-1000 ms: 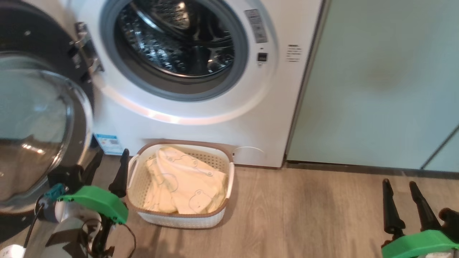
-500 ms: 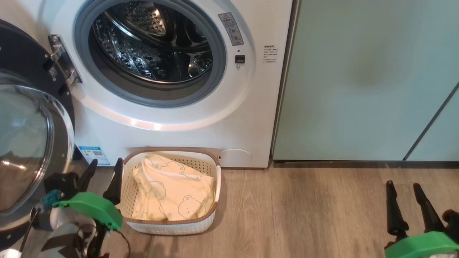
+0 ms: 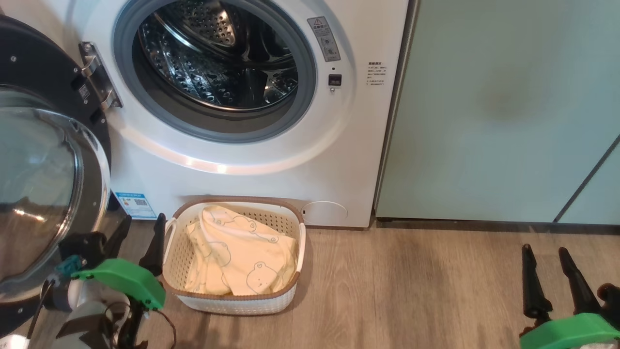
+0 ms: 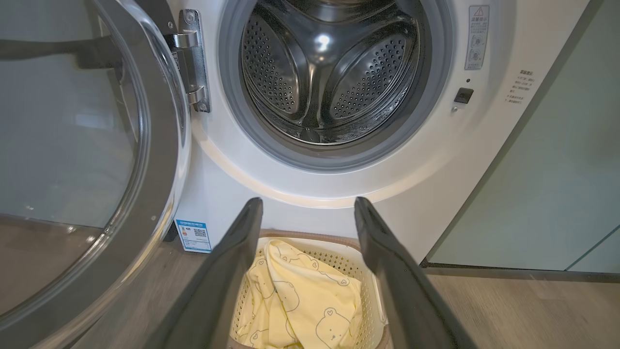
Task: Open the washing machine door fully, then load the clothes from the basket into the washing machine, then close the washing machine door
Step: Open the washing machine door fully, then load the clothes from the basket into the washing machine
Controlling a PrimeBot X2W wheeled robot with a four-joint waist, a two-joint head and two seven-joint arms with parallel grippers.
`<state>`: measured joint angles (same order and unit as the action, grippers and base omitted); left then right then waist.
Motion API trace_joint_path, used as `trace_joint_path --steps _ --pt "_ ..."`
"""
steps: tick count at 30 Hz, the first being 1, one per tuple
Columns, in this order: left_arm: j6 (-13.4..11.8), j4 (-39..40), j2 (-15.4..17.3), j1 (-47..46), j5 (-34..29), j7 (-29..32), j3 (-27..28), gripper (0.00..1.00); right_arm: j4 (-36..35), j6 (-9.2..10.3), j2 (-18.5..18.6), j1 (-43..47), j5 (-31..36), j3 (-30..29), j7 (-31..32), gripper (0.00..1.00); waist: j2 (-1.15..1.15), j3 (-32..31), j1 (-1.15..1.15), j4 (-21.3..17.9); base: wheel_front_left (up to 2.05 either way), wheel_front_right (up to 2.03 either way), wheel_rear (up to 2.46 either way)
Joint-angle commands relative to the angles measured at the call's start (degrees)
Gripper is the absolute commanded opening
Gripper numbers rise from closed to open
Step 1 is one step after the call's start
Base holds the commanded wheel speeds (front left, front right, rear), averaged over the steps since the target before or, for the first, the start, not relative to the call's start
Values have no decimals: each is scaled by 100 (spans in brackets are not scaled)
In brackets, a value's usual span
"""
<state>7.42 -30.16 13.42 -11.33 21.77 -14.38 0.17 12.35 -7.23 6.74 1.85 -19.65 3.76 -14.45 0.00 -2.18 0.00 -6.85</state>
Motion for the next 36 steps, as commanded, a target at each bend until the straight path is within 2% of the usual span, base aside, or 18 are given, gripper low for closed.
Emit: trace_joint_path --steps 1,18,36 --pt "6 157 167 -374 16 -62 249 100 -180 -25 66 -182 31 110 -55 100 0 3 0 12 0 0 0" --pt "6 -28 354 -440 294 -62 -218 100 -112 -25 53 -178 3 199 -55 100 0 10 0 -13 7 -7 0" --pt "6 -24 328 -429 391 -62 -110 100 -116 -25 46 -153 -24 209 -55 100 0 41 0 -19 97 -97 0"
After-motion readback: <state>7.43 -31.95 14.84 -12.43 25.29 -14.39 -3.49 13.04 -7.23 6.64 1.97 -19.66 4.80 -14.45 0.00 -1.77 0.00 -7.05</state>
